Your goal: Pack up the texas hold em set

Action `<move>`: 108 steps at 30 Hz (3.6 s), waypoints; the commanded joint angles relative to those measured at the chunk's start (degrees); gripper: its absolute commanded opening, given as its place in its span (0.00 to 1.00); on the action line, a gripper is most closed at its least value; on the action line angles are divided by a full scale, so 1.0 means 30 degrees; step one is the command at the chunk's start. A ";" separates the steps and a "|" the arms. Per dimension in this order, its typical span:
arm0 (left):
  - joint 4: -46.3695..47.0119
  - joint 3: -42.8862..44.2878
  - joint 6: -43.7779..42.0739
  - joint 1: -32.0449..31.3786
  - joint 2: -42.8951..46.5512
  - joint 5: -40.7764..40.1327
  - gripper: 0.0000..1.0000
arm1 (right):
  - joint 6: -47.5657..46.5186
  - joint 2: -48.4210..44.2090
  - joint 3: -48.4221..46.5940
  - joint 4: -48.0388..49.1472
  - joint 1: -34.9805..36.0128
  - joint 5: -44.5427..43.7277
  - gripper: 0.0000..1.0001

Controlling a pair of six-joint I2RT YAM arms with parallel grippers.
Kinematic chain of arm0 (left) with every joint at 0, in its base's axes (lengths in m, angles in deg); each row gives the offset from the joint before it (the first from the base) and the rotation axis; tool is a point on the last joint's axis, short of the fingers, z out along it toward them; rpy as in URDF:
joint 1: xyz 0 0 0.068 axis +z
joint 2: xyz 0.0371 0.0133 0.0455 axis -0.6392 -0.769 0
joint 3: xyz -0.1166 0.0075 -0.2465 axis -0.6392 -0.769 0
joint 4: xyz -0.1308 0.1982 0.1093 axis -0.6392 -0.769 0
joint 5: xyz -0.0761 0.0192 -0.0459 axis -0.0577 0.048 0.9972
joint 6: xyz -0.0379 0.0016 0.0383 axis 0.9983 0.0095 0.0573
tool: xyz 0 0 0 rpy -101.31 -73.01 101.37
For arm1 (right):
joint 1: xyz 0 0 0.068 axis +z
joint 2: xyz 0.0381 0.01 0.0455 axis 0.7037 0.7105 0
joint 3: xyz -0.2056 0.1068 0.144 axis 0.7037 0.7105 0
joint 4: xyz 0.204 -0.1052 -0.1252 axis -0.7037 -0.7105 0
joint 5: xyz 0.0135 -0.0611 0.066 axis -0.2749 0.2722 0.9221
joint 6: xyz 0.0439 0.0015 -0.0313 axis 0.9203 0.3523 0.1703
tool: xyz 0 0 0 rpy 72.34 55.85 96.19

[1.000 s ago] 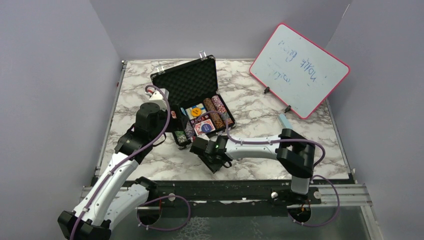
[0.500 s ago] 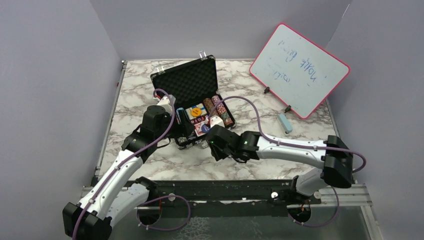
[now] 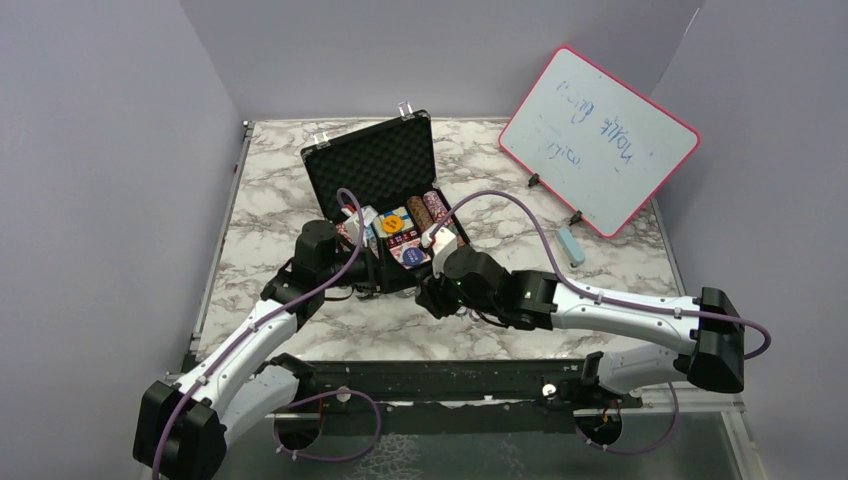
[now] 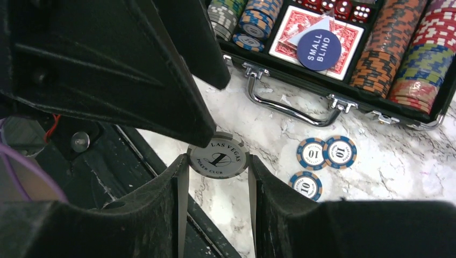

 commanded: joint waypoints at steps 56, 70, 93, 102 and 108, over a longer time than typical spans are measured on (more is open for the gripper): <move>-1.0609 0.4731 -2.2939 -0.0560 -0.3475 -0.6930 0.00 | 0.2881 -0.4303 0.3665 0.1208 -0.0007 -0.1090 0.79; -0.9922 0.4540 -2.2770 -0.0589 -0.3944 -0.9239 0.00 | 0.2928 -0.4247 0.3975 0.1222 -0.0007 -0.1054 0.79; -0.8944 0.3661 -2.2590 -0.0593 -0.4535 -0.9130 0.23 | 0.2374 -0.3956 0.3693 0.1062 -0.0007 -0.1616 0.79; -0.8896 0.3872 -2.2835 -0.0575 -0.3935 -0.8003 0.20 | 0.2364 -0.4188 0.3726 0.0937 -0.0024 -0.1884 0.79; -0.8888 0.3605 -2.2858 -0.0589 -0.4142 -0.7708 0.02 | 0.2489 -0.4372 0.3896 0.0916 -0.0007 -0.1923 0.79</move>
